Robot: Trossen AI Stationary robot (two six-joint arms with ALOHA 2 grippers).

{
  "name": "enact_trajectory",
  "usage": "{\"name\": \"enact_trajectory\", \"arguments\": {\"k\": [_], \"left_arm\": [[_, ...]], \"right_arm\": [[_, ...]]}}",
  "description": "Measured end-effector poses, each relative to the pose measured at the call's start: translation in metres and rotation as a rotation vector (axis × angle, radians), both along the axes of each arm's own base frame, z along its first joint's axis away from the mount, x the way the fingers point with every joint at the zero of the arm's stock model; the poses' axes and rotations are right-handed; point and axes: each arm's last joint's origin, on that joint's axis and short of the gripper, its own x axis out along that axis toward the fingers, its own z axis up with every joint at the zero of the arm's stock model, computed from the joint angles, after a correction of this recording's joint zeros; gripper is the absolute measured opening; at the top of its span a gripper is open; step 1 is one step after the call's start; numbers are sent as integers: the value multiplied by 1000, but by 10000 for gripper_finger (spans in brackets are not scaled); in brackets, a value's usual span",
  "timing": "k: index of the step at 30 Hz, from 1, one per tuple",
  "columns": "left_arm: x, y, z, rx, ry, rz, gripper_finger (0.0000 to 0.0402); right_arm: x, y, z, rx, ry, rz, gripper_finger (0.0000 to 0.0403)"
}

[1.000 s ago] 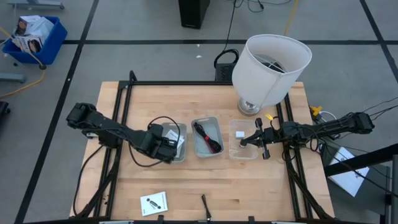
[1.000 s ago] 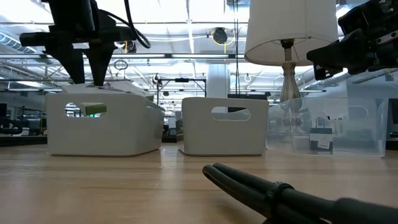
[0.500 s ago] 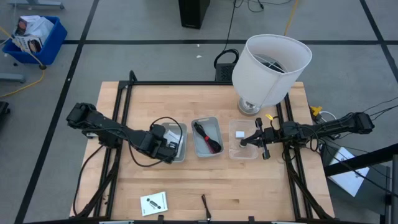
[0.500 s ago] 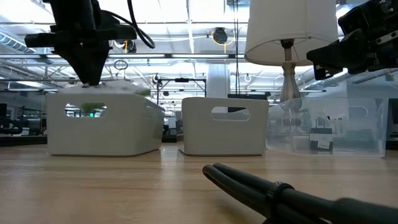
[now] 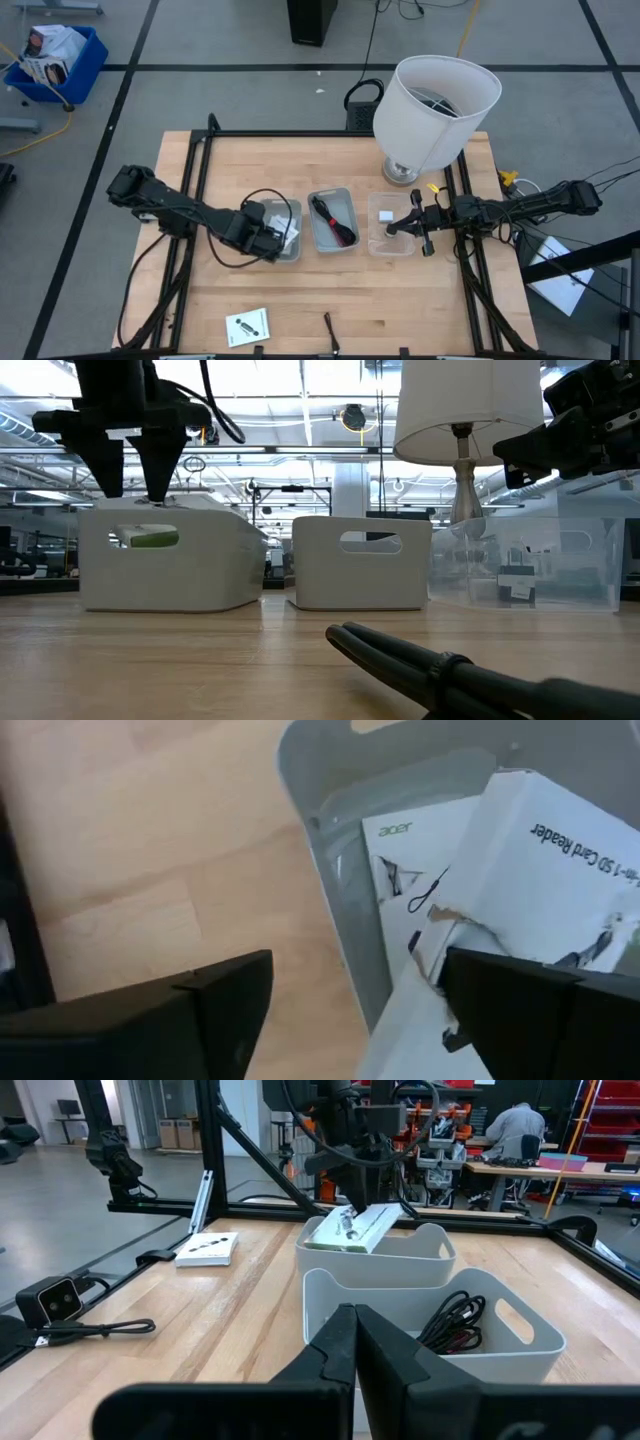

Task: Pick and place items into bin
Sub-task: Put the right card reader box into the left gray bin

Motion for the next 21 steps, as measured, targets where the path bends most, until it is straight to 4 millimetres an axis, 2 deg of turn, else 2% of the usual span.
{"name": "enact_trajectory", "arguments": {"k": [6,12,16,21], "left_arm": [[-5,5,0,33,88,-53,283],[-5,6,1,81,79,-73,260],[-4,7,1,99,76,-78,251],[-4,8,2,142,76,-99,253]], "right_arm": [[0,1,0,-4,-4,17,2],[0,2,6,-1,-65,50,2],[1,2,4,2,-37,50,2],[13,3,16,2,-9,51,2]]}}
